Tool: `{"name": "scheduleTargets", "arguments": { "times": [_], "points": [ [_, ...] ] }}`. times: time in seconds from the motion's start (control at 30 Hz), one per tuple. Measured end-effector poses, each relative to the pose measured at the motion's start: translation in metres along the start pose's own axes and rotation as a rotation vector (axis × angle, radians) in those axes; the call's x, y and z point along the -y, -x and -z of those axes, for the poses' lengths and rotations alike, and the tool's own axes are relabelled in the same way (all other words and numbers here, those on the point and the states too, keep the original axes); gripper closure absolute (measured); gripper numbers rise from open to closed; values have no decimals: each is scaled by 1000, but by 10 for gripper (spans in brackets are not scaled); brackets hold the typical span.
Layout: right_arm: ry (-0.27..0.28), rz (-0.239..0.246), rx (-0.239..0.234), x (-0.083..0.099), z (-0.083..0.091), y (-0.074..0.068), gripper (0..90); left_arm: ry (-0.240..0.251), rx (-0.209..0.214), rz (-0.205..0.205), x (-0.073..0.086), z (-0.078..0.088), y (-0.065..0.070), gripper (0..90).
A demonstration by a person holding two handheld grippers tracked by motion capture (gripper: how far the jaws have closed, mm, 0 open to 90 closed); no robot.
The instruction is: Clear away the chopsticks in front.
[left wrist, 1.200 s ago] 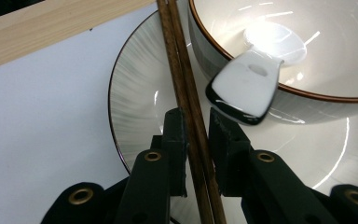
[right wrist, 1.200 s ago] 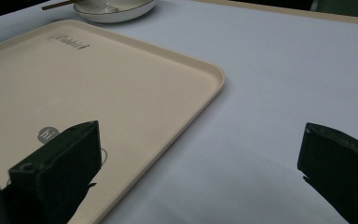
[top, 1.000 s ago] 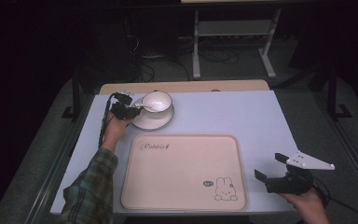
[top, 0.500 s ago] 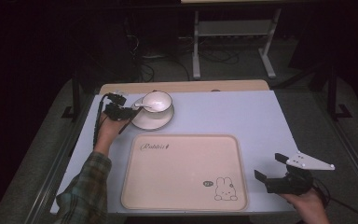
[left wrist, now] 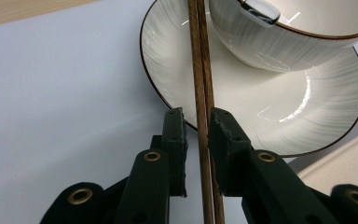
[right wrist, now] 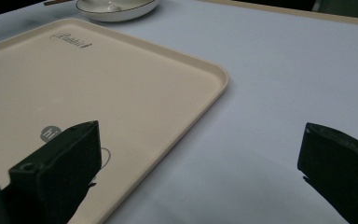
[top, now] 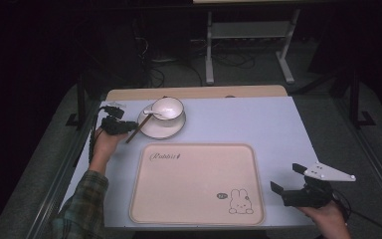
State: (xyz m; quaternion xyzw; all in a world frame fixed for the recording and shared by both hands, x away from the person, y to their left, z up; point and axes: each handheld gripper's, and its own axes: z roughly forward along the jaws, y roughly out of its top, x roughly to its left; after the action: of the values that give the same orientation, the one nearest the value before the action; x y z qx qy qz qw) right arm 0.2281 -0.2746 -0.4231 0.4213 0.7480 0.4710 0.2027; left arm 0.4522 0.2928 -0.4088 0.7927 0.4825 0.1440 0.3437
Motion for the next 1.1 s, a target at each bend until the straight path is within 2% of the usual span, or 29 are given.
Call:
{"name": "scheduleTargets", "arguments": {
  "times": [0.47, 0.63, 0.83, 1.1],
  "points": [
    [1, 1, 1, 0, 0, 0, 0, -35, 3, 23, 10, -9, -5, 811],
    [0, 0, 2, 0, 0, 0, 0, -30, 3, 27, 10, -8, -6, 845],
    [0, 1, 2, 0, 0, 0, 0, -13, 0, 43, 12, 0, -7, 847],
    [1, -1, 2, 0, 0, 0, 0, -14, 0, 36, 20, 17, -7, 848]
  ]
}}
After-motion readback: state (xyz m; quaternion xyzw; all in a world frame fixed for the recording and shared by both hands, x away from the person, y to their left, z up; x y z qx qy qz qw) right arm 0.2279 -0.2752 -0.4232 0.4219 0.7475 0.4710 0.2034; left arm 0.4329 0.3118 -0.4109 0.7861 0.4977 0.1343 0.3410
